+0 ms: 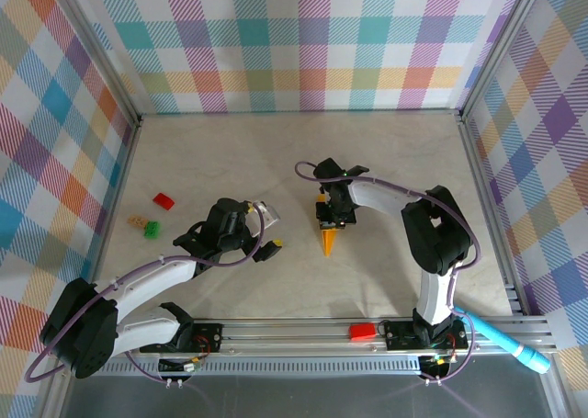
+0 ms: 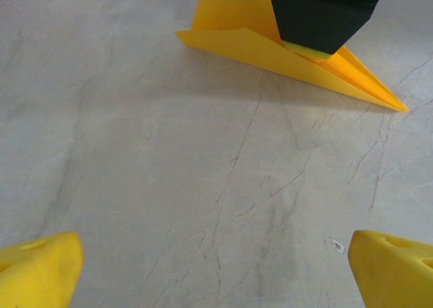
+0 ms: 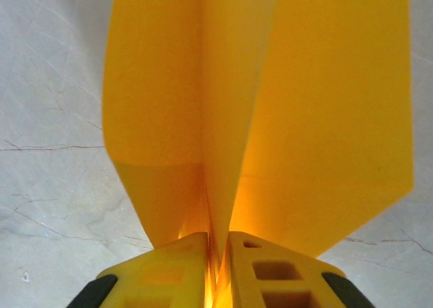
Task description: Fold a paper plane with a square sheet of paper (fold left side to right side)
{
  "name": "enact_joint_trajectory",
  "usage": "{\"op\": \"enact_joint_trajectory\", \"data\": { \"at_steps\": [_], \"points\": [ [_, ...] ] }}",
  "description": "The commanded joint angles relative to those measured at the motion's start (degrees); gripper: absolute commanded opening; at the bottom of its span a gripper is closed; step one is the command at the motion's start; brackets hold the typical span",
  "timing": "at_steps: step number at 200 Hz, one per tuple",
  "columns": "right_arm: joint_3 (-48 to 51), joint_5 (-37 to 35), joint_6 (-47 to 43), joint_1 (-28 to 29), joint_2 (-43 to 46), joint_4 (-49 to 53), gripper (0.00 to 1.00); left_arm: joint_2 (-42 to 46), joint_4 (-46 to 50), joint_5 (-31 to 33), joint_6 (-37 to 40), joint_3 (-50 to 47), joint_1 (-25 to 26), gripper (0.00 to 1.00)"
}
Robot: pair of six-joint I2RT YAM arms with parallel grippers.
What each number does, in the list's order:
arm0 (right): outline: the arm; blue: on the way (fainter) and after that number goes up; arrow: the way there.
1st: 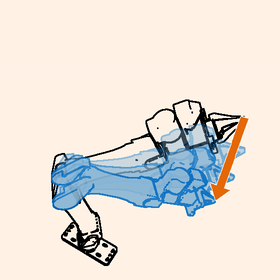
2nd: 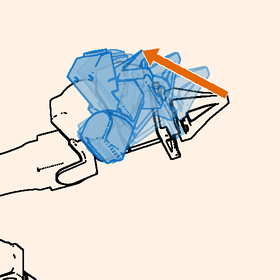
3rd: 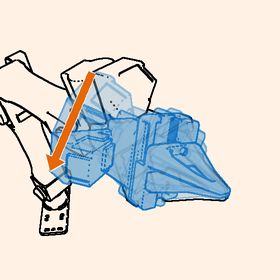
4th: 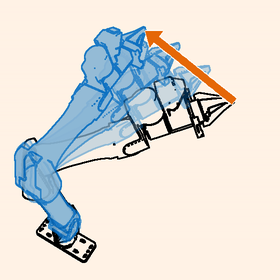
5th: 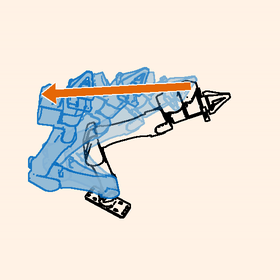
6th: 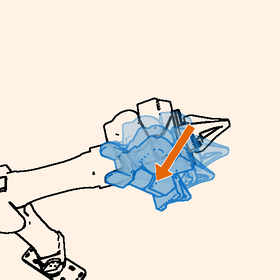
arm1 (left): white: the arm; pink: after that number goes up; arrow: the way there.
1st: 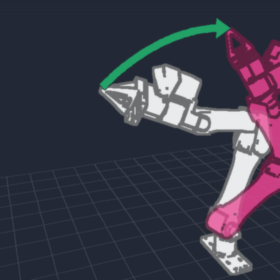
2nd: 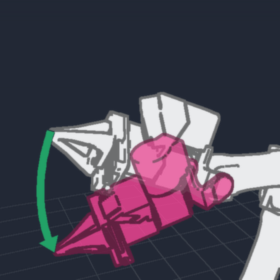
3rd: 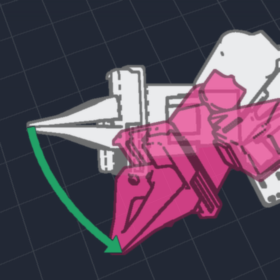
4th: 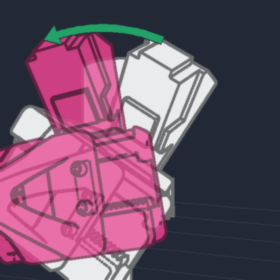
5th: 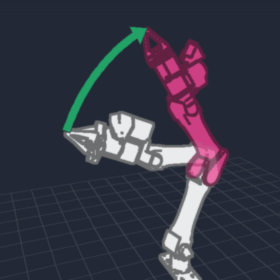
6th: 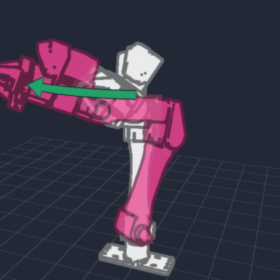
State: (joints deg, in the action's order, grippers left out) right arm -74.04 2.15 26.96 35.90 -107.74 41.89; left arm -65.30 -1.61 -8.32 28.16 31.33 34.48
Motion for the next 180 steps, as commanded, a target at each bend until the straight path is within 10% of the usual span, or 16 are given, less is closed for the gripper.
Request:
{"op": "enact_joint_trajectory", "data": {
  "at_steps": [1,180],
  "points": [
    [-0.28,0.91,0.61,0.40,-1.04,-0.38,0.18,-0.31,0.62,0.02,0.98,1.52,0.33,1.00],
    [-1.31,-1.45,0.74,1.72,-3.75,-1.18,0.14,-0.21,0.77,0.45,1.19,1.54,0.59,1.00]
  ]
}}
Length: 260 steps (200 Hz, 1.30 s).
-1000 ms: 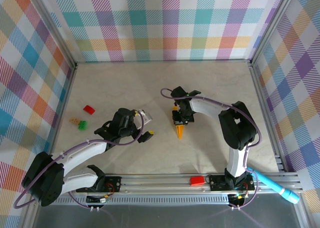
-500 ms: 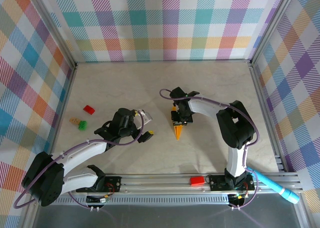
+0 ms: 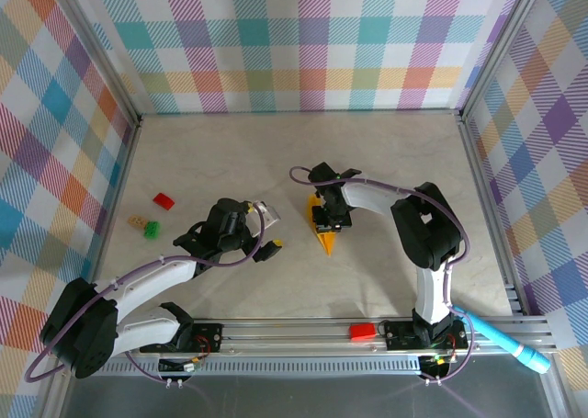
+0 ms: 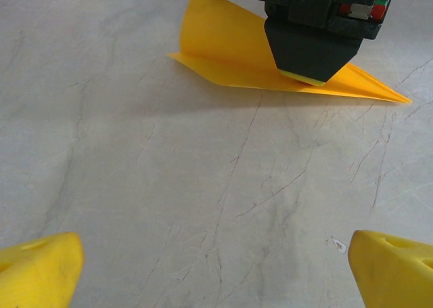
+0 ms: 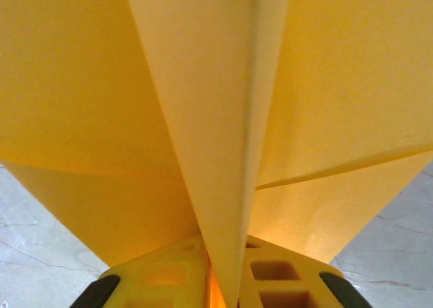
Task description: Fold a paper plane with a square sheet of paper (fold left side to right side)
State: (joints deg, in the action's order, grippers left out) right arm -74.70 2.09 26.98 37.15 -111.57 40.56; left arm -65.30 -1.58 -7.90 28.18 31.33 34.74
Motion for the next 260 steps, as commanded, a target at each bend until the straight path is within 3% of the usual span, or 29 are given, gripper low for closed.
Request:
{"op": "enact_joint_trajectory", "data": {
  "at_steps": [1,41,101,140,177,260],
  "points": [
    [-0.73,-1.47,0.75,0.47,0.19,0.14,0.14,-0.19,0.73,0.01,1.17,1.54,0.33,1.00],
    [-8.82,-3.35,0.37,-1.43,-0.17,4.77,0.10,-0.14,0.69,-0.13,1.07,1.63,0.33,1.00],
    [-29.84,-9.73,-0.48,-3.43,-13.82,14.55,0.07,1.30,0.60,-0.10,0.86,1.54,0.49,1.00],
    [-37.55,-9.76,-0.82,-4.48,-20.09,17.26,0.07,1.93,0.54,-0.20,0.91,1.45,0.68,1.00],
    [-39.12,-8.36,-1.07,-4.45,-22.85,17.64,0.09,2.35,0.60,-0.36,0.89,1.54,0.83,1.00],
    [-36.11,-7.79,-0.24,-4.44,-23.83,16.02,0.30,3.07,0.06,-0.53,0.80,1.19,1.03,1.00]
  ]
}}
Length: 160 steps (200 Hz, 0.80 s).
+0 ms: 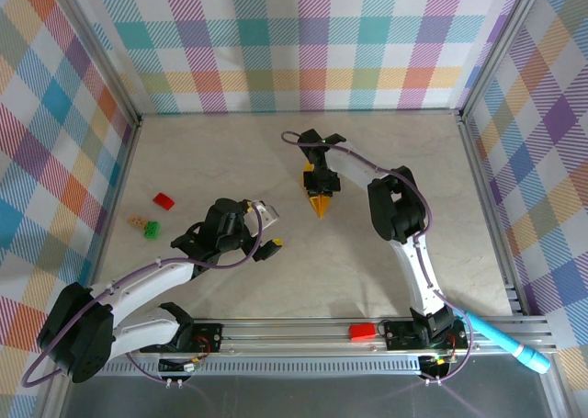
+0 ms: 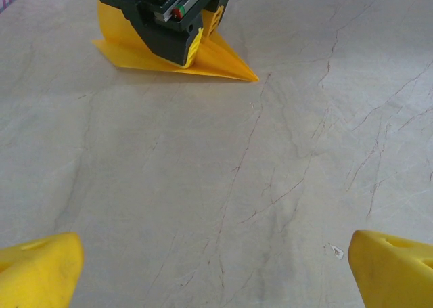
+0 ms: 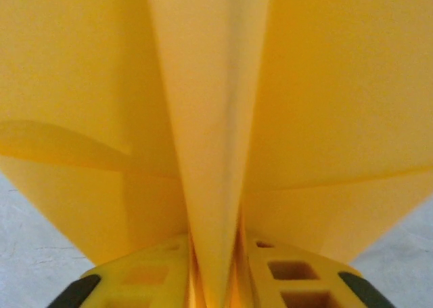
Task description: Fold a paper plane with a square sheet of paper (fold left side to right side)
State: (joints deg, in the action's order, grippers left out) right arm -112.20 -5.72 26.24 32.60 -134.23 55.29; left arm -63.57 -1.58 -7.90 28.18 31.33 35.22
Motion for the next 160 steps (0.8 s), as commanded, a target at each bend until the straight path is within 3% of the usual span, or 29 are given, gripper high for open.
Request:
{"op": "enact_joint_trajectory", "data": {
  "at_steps": [1,40,160],
  "points": [
    [1.43,-0.04,0.53,0.10,-1.14,1.26,0.31,1.34,0.03,-0.53,0.81,1.19,0.55,1.00],
    [2.83,0.68,0.87,0.18,-0.21,-0.23,0.42,1.61,-0.02,-0.51,0.88,1.01,0.64,1.00],
    [3.76,2.41,0.11,0.27,5.94,0.44,0.43,1.52,0.13,-0.37,1.03,1.01,0.72,1.00]
  ]
}}
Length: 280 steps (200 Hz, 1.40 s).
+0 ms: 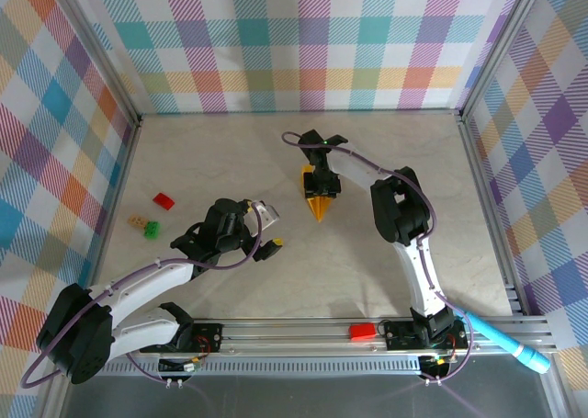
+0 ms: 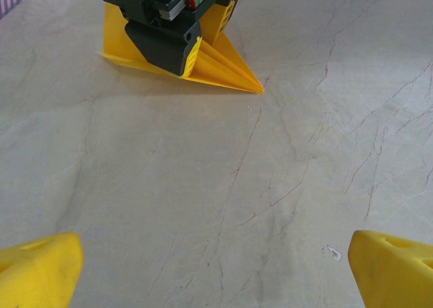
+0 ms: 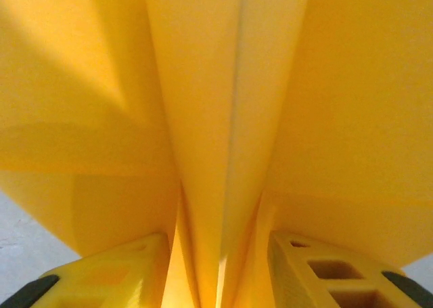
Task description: Fold a paper plane with a square sheet of paper (fold left side to right side)
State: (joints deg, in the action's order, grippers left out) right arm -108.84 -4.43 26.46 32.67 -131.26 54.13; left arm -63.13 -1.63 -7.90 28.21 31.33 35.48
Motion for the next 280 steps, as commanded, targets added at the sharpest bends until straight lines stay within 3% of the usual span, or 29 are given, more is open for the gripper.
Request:
{"op": "enact_joint_trajectory", "data": {
  "at_steps": [1,144,215,262,280],
  "points": [
    [0.39,1.15,-0.14,0.25,3.00,1.60,0.43,1.08,0.20,-0.37,1.03,1.01,0.46,1.00],
    [3.90,-0.10,-0.28,0.82,10.38,2.87,0.48,1.06,0.17,-0.42,1.09,1.01,0.55,1.00],
    [21.37,-8.56,-4.89,-0.21,29.22,-5.26,0.84,0.84,0.06,-0.35,1.18,1.01,0.55,1.00],
    [35.91,-12.65,-7.61,-3.22,42.96,-13.20,1.00,1.12,-0.04,1.33,1.76,0.79,0.57,1.00],
    [42.71,-12.15,-7.39,-6.48,49.05,-17.15,0.99,1.38,-0.40,2.23,2.21,0.40,0.58,1.00]
  ]
}}
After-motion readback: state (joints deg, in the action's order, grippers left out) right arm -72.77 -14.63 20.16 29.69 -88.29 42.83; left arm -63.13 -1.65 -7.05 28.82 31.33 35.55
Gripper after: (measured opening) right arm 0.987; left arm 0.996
